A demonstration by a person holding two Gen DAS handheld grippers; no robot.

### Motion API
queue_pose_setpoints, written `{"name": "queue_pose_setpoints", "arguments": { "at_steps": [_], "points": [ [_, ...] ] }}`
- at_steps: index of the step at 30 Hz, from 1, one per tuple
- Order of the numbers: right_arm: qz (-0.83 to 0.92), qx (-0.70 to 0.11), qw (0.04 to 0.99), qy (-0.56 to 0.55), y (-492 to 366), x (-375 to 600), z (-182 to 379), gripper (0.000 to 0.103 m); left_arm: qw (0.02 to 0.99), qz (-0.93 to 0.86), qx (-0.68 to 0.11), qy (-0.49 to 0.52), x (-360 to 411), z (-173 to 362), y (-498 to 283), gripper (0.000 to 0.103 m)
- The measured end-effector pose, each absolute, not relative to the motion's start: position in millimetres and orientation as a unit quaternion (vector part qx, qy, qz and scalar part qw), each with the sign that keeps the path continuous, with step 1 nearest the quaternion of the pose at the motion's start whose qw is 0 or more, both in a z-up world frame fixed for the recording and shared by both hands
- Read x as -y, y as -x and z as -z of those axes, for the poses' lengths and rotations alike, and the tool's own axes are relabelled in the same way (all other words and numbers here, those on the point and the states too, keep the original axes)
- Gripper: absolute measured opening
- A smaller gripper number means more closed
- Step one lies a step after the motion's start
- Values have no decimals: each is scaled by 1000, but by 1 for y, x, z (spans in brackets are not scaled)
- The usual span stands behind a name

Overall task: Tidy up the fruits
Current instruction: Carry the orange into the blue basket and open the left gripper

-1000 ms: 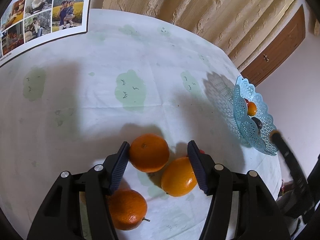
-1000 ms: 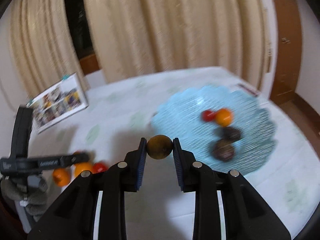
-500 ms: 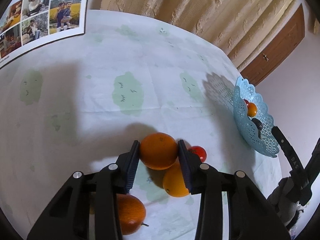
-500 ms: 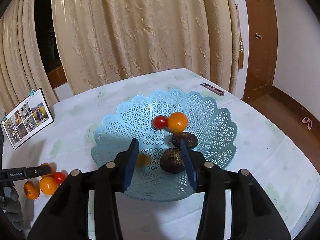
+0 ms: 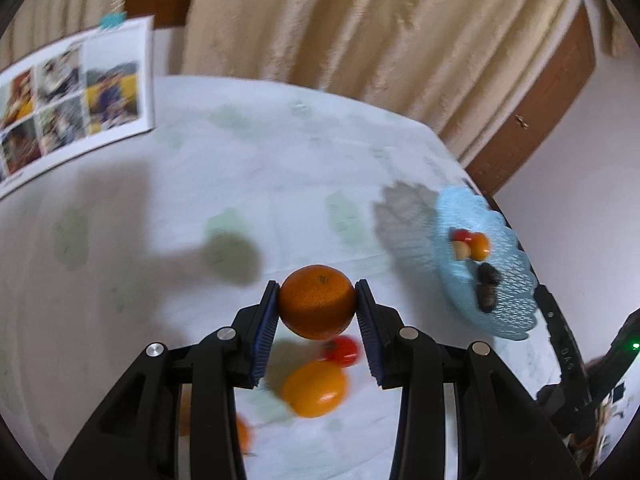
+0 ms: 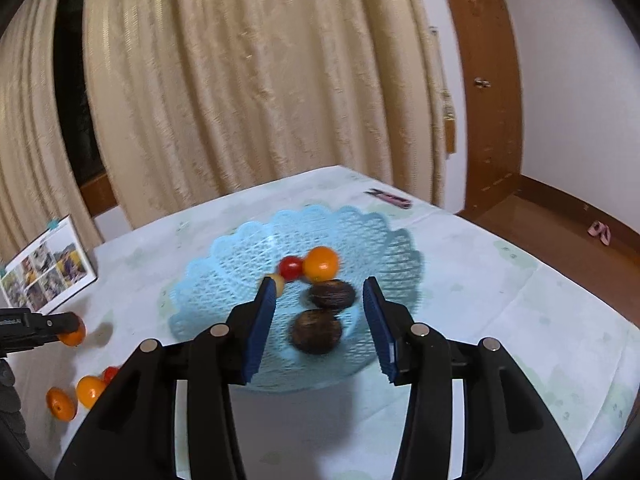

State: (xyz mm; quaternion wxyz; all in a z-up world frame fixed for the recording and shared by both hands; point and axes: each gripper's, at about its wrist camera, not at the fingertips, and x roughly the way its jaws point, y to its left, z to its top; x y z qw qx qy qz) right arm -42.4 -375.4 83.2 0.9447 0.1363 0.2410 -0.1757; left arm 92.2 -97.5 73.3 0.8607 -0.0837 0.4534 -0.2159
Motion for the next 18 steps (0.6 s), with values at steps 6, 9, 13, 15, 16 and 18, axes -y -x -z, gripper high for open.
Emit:
{"name": "queue_pose_setpoints", "arguments": {
  "at_steps": [6, 9, 13, 15, 16, 18],
  "points": [
    [205, -227, 939, -160, 54, 390, -80, 51, 856, 268, -439, 46, 165, -89, -85, 39],
    [212, -220, 937, -167, 58, 394, -79, 59, 853, 289, -434, 30, 194, -94, -82, 39],
    [223, -218, 932, -182, 60, 401, -78, 60, 850, 308, -427, 11, 230, -94, -78, 39],
    [228, -215, 931, -189, 62, 404, -78, 60, 848, 315, -427, 2, 245, -91, -77, 39],
    [230, -214, 930, -192, 63, 405, -78, 60, 846, 318, -428, 0, 249, -90, -75, 39],
    [234, -212, 928, -199, 65, 408, -78, 60, 842, 325, -430, -7, 262, -86, -74, 39]
  ]
}}
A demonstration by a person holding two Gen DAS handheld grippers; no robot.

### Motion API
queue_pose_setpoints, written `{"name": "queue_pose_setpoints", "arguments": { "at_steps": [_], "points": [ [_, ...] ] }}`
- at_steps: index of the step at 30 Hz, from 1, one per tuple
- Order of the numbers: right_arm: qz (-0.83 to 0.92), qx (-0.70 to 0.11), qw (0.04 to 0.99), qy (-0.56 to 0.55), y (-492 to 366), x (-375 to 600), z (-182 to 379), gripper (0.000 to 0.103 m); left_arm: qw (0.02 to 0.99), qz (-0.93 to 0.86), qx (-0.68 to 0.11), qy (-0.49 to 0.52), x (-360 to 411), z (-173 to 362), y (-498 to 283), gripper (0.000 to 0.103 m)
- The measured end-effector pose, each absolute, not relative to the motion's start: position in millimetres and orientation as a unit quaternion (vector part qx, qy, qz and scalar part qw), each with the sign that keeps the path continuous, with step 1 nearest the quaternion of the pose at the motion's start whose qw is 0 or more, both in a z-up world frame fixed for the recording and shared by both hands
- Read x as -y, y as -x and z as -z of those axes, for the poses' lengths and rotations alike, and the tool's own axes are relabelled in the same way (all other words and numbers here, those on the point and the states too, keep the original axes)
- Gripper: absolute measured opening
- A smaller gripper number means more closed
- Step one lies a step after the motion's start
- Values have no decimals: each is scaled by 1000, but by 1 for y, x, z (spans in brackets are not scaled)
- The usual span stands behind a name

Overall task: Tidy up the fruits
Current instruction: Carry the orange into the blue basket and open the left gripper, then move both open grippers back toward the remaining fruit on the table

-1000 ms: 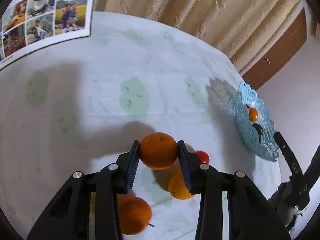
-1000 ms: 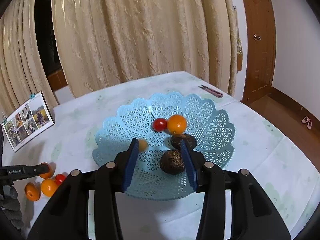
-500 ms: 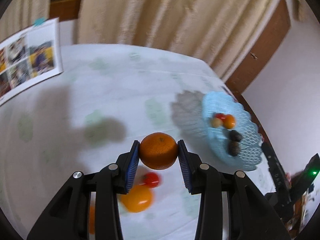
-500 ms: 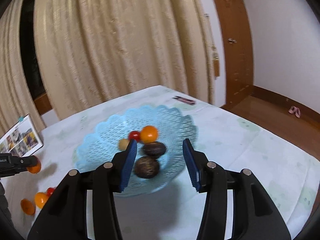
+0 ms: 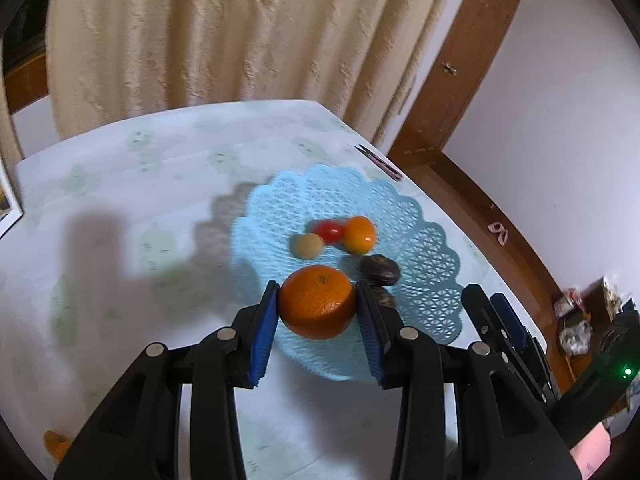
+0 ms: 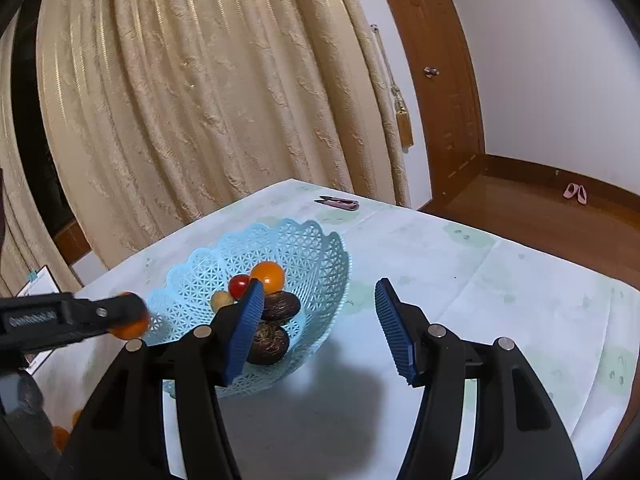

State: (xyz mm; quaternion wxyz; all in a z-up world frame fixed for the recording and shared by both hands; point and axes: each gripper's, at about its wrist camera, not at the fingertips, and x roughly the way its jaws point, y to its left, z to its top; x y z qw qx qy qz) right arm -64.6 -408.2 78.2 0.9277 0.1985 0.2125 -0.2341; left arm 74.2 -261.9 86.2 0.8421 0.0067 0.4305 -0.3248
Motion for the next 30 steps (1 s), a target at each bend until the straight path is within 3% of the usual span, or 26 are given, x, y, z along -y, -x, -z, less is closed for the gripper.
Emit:
{"name": "queue_pose_setpoints", "arguments": {
  "at_steps": [3, 5, 6, 8, 13, 18, 22, 30],
  "points": [
    [239, -213, 925, -204, 65, 411, -77, 60, 837, 334, -433, -14, 277, -82, -73, 39],
    [242, -214, 924, -207, 66, 413, -77, 67, 837, 332, -434, -14, 278, -81, -72, 41],
    [244, -211, 923, -208, 67, 414, -77, 68, 838, 330, -434, -12, 277, -81, -72, 44],
    [245, -208, 923, -209, 68, 414, -77, 69, 846, 323, -425, -9, 273, -85, -71, 65],
    [242, -199, 926, -212, 72, 414, -78, 69, 863, 304, -403, -4, 254, -102, -70, 73],
    [237, -191, 930, -208, 73, 412, -80, 69, 884, 279, -374, -14, 223, -119, -61, 74],
    [231, -187, 933, -203, 73, 408, -82, 69, 895, 259, -363, -5, 191, -127, -54, 82],
    [227, -185, 939, -182, 71, 399, -84, 69, 919, 193, -344, 13, 117, -141, -43, 82]
  ]
}}
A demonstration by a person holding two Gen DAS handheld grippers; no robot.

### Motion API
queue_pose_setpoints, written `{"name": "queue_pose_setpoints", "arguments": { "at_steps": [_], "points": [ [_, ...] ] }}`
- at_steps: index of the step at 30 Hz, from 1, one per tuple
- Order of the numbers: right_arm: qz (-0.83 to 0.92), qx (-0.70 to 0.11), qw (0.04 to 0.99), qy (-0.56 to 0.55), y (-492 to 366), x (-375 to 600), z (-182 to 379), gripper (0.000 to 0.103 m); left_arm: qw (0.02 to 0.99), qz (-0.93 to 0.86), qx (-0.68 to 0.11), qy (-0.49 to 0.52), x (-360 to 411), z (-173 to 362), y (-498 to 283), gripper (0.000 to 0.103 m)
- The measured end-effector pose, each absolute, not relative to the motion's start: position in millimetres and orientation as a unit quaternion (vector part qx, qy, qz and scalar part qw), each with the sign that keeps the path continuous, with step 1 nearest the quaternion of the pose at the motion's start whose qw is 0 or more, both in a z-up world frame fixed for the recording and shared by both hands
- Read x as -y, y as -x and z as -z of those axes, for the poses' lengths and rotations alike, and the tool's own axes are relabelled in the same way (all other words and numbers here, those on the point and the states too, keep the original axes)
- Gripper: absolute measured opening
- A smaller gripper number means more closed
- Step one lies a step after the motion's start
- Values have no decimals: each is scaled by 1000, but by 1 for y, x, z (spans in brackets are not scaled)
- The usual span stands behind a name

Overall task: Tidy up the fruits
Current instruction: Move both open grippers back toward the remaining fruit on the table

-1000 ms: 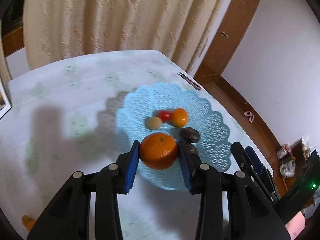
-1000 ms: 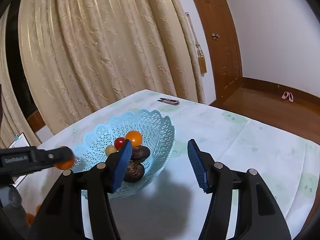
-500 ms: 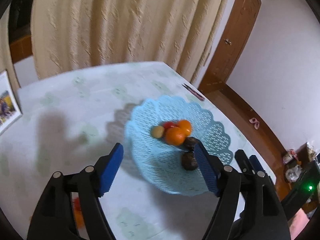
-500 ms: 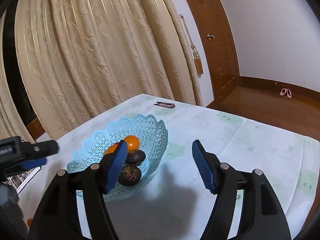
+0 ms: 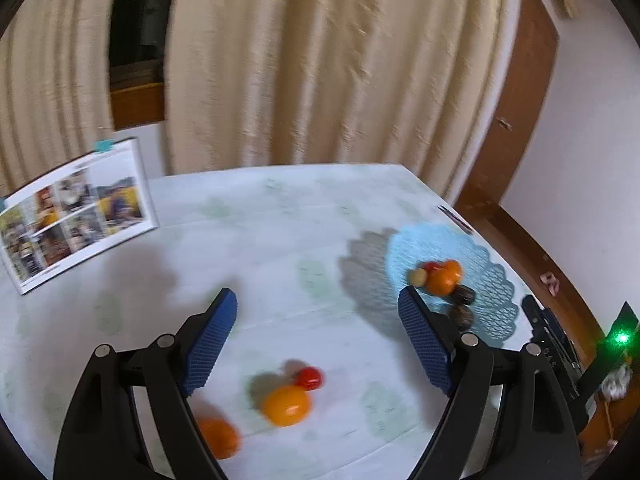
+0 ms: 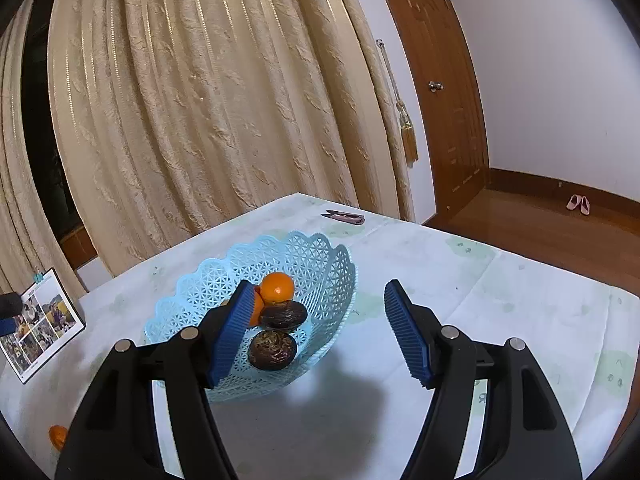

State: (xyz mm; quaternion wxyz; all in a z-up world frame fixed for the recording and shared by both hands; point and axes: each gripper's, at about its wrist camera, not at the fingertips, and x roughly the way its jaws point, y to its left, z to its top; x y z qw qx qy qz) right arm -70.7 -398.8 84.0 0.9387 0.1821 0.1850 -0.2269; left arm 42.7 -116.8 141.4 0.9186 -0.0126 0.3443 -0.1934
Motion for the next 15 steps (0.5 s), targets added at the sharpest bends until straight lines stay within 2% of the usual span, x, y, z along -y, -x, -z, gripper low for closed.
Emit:
{"name": "queue_pose_setpoints", "arguments": {
  "at_steps": [8, 15],
  "points": [
    [218, -191, 942, -171, 69, 389, -85, 69, 935, 123, -331, 25, 46, -146, -31, 82],
    [181, -201, 948, -167, 70, 361, -90, 70, 932, 80, -353, 30, 9, -120, -27, 82]
  ]
}}
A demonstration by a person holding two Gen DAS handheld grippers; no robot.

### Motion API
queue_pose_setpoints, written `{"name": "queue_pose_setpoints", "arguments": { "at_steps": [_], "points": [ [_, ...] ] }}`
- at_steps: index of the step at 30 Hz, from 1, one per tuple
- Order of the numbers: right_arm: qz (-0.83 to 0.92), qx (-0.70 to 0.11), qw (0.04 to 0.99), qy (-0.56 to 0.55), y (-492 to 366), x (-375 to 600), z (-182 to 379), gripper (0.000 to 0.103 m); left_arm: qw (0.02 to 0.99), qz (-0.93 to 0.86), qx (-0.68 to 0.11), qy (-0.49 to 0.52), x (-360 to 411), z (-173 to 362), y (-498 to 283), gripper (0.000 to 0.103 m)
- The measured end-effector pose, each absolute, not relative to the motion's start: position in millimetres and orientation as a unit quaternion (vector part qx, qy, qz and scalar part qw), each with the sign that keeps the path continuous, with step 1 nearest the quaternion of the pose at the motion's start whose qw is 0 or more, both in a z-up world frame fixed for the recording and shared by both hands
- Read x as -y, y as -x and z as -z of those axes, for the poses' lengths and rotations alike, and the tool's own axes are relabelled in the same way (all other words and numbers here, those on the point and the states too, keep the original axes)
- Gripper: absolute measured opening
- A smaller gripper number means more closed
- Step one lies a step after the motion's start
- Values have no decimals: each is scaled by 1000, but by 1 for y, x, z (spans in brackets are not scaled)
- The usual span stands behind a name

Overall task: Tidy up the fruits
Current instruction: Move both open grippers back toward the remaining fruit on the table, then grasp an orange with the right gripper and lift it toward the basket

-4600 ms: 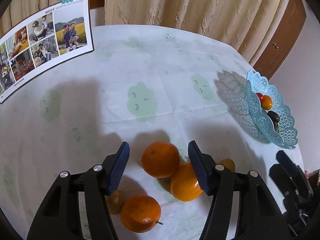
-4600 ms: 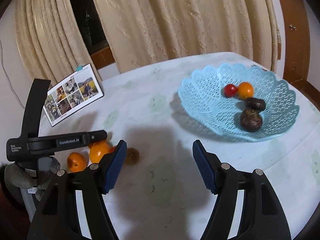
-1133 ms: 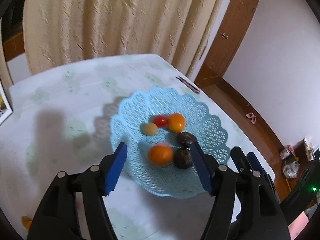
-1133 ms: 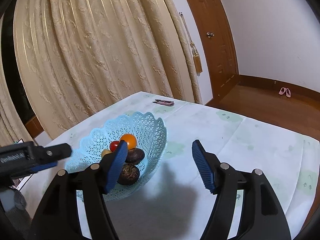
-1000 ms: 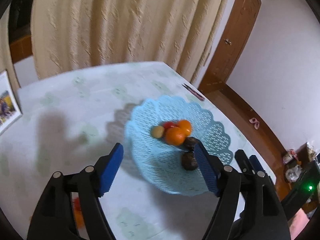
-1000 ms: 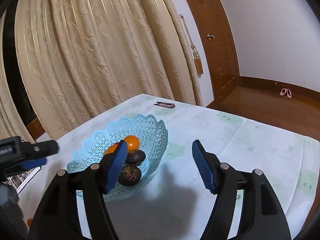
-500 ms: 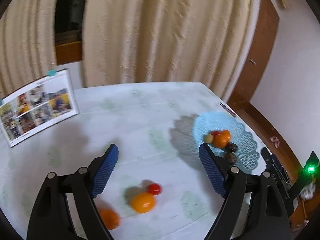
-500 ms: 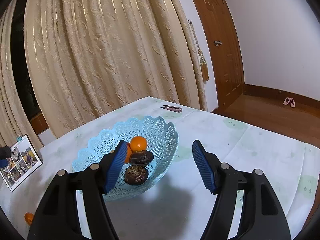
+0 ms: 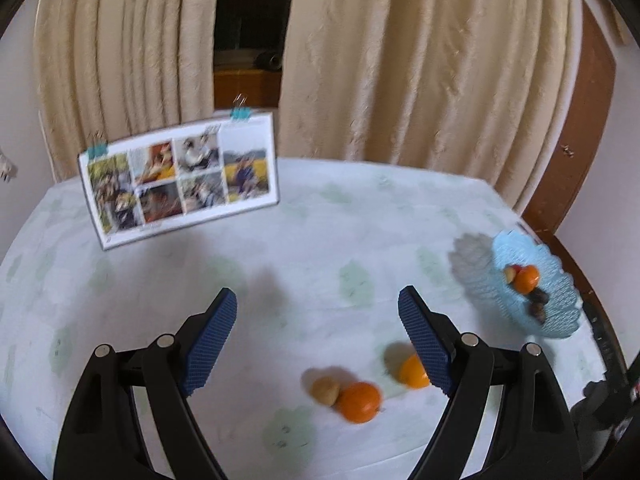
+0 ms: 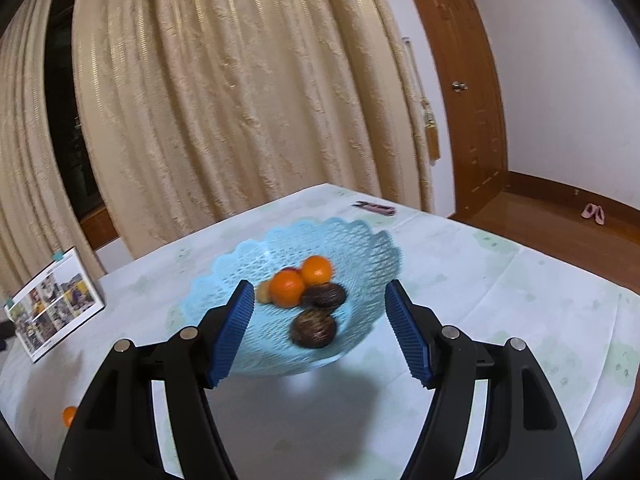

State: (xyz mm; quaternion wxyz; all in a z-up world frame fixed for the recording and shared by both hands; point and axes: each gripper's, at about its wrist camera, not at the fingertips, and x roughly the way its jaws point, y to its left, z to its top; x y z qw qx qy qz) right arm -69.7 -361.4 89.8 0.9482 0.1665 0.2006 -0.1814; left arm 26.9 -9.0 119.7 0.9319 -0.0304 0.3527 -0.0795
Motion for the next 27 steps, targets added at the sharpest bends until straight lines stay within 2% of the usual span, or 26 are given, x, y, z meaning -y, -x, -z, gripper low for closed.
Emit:
{"name": "queue_pose_setpoints", "arguments": {
  "at_steps": [9, 18, 27],
  "points": [
    [60, -256, 953, -154, 55, 308, -91, 70, 916, 72, -392, 35, -4, -79, -24, 82],
    [-91, -361, 910, -180, 20, 236, -65, 70, 926, 53, -374, 10, -8, -74, -15, 82],
    [-111, -408, 890, -170, -10, 195, -51, 67, 931, 40, -363, 3, -22, -69, -10, 82]
  ]
}}
